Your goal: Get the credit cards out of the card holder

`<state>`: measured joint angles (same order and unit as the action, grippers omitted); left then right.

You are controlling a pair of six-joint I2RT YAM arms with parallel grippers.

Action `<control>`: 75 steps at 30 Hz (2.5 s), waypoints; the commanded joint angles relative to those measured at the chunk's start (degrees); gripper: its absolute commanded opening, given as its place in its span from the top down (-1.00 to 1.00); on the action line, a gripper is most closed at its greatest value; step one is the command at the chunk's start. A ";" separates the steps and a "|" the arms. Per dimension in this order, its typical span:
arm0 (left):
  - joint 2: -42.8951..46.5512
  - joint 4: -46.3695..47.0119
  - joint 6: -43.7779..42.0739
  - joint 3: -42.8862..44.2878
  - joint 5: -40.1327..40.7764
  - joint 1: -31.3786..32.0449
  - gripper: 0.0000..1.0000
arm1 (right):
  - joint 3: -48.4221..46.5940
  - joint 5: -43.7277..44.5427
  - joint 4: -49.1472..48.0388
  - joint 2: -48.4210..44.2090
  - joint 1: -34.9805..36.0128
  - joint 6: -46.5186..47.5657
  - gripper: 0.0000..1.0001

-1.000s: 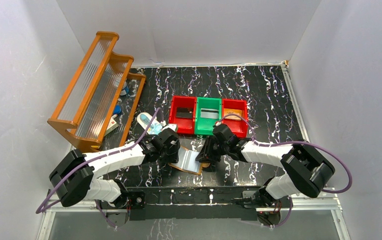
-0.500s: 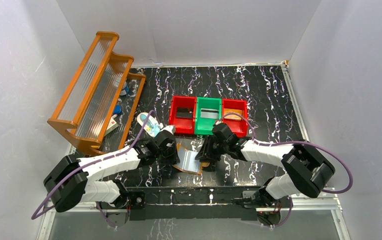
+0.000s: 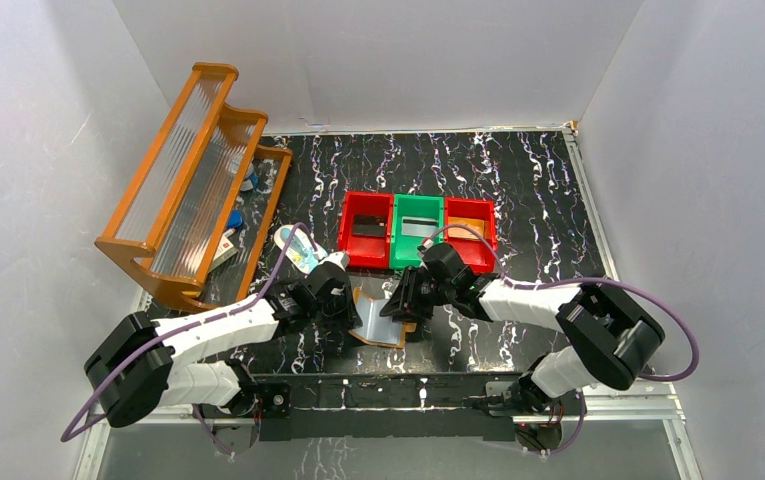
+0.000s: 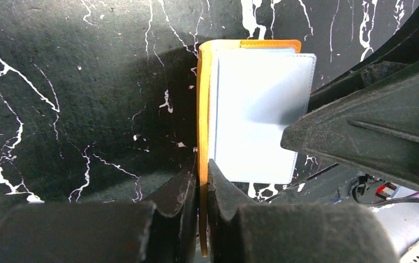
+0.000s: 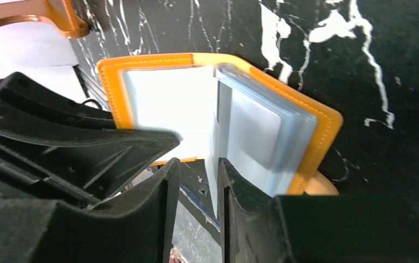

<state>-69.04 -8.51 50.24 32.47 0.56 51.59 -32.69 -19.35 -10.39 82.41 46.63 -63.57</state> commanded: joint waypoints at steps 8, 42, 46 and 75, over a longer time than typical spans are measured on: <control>3.50 1.27 2.44 -4.08 0.81 0.20 0.73 | -6.29 -7.24 -15.46 8.28 2.58 -4.11 0.13; 14.50 0.18 0.90 -5.14 3.35 0.15 0.48 | -7.67 4.31 -11.80 14.69 6.18 -5.48 0.31; 9.84 4.71 1.61 -6.51 3.60 0.04 0.61 | -7.73 6.74 -9.43 12.29 6.19 -4.71 0.35; -2.46 23.60 -2.77 -9.79 -9.47 -1.84 0.17 | 5.70 16.50 -2.53 3.33 6.27 -3.91 0.26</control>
<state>-69.91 10.11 47.92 23.55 -4.71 50.52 -32.27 -3.27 -13.26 85.08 52.62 -66.35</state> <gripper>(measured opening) 0.414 0.370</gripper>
